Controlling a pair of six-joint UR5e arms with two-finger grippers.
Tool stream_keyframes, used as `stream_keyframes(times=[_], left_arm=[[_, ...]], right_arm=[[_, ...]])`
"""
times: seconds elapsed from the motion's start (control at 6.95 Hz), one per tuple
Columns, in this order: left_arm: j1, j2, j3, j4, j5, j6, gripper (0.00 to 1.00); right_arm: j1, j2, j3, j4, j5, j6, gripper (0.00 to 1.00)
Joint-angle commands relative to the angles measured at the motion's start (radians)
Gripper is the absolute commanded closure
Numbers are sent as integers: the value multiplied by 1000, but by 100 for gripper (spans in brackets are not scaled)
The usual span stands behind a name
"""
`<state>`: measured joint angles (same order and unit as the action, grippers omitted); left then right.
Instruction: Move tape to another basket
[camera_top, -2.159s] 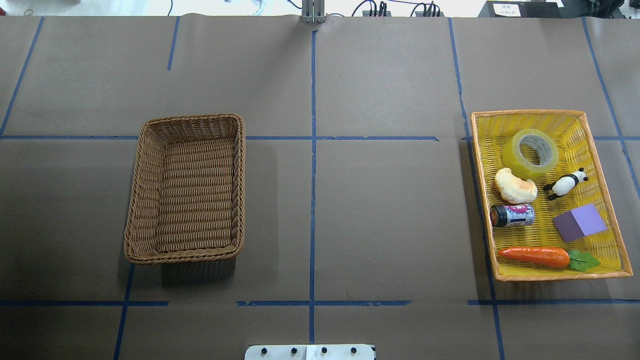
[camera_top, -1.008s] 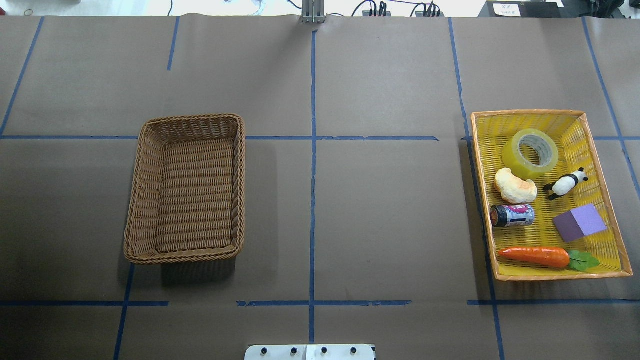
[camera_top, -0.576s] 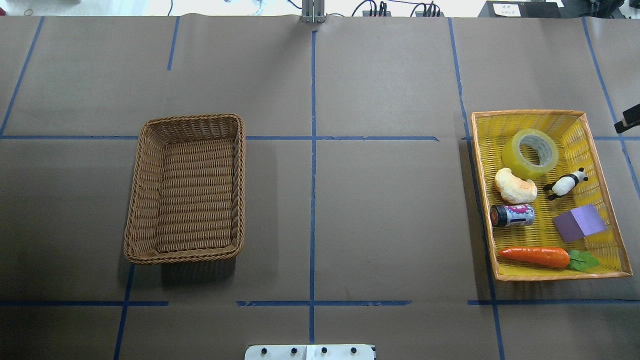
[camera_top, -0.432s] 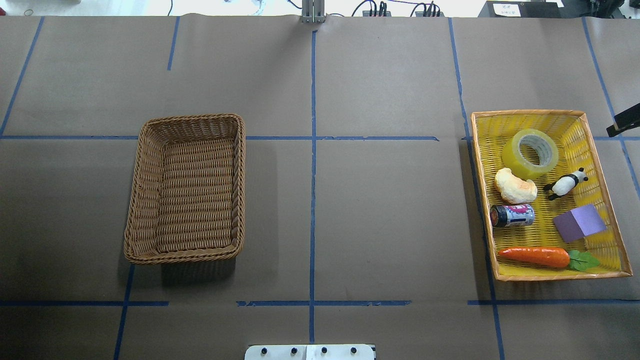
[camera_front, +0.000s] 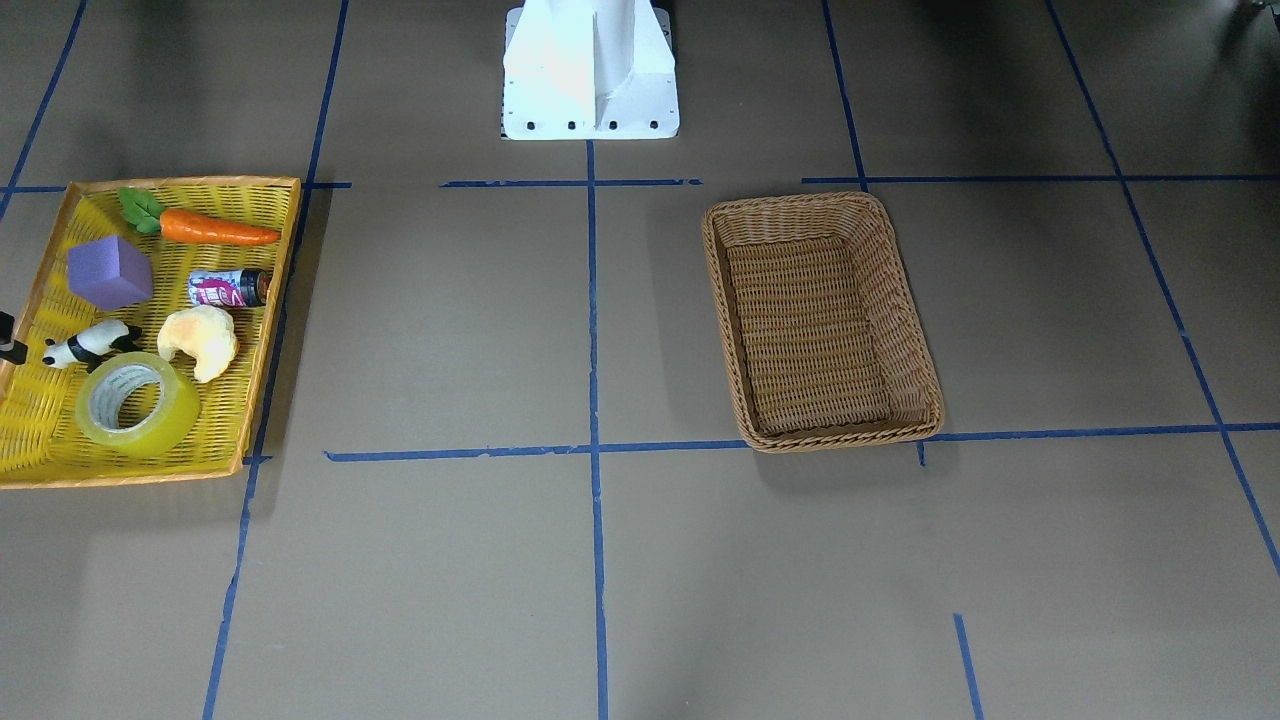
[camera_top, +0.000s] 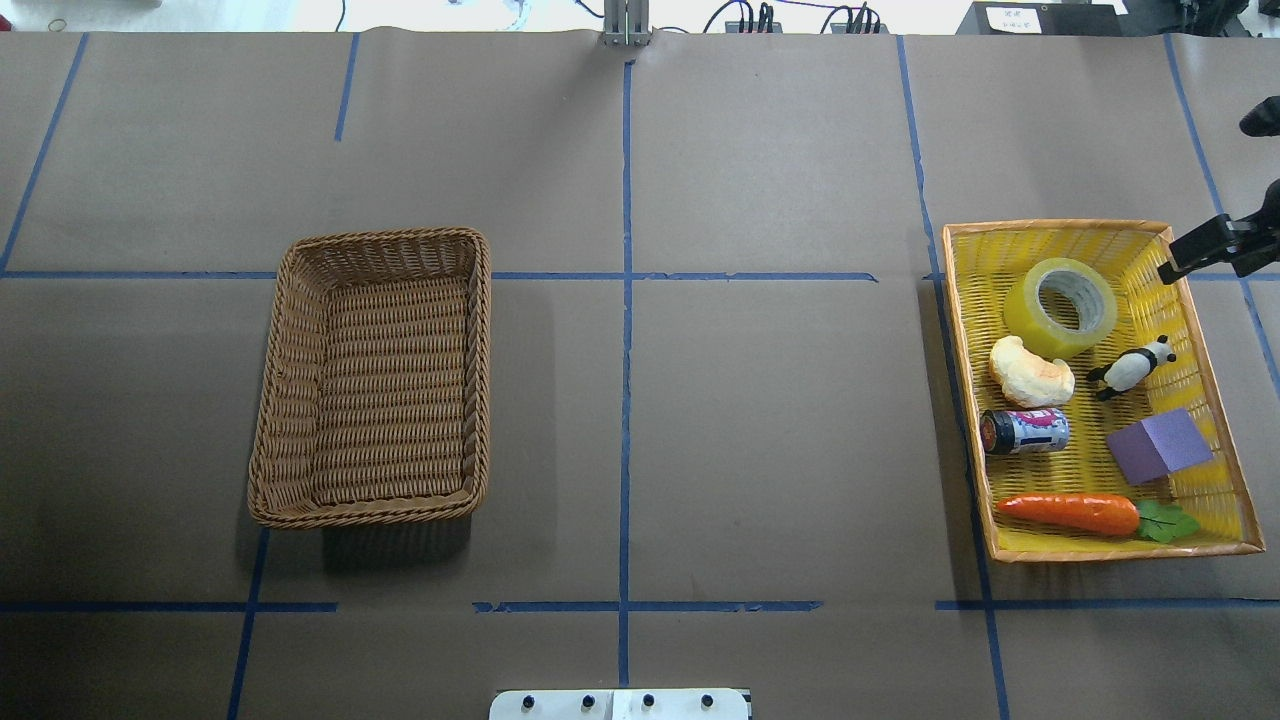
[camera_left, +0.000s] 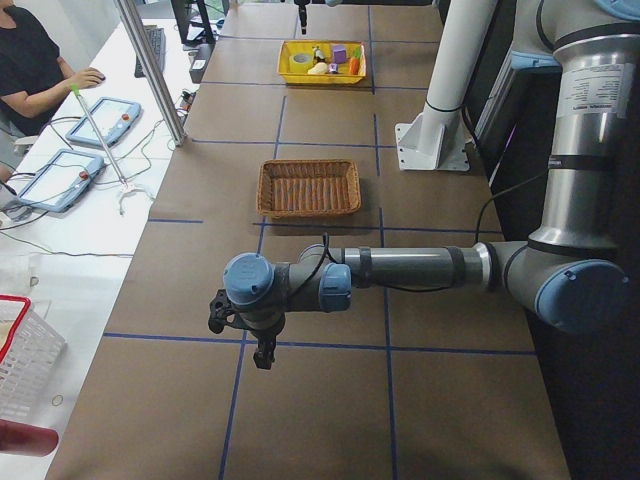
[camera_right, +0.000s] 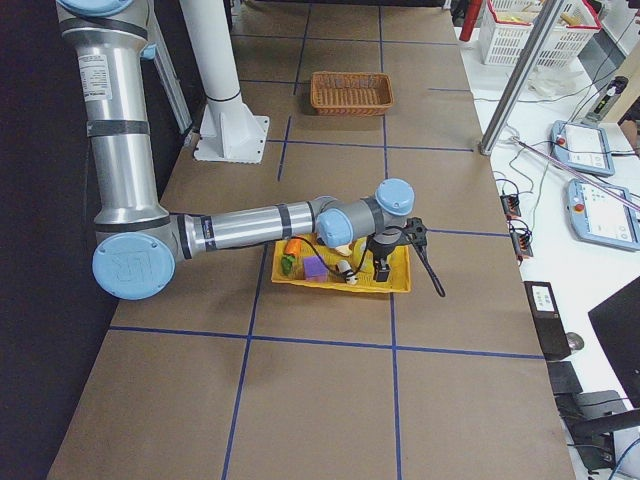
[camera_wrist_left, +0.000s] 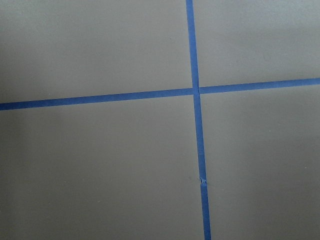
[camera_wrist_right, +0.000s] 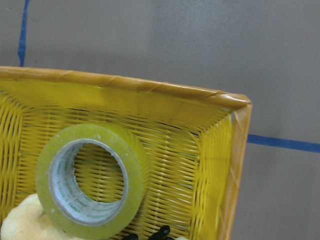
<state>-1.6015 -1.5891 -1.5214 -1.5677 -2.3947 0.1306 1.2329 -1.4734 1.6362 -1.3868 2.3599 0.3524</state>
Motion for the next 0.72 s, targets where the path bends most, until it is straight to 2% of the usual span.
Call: stream_keyframes(times=[0.0,0.43,0.58], left_arm=[[0,0,1,0,0,0,0],[0,0,1,0,-1,0,0],[0,-2,1,0,0,0,0]], right_arm=[[-67,54,-19,6,-64,60,0],[-139,107,-150,188,-108,215,0],[-147,107,-160,193,-111,217,0]])
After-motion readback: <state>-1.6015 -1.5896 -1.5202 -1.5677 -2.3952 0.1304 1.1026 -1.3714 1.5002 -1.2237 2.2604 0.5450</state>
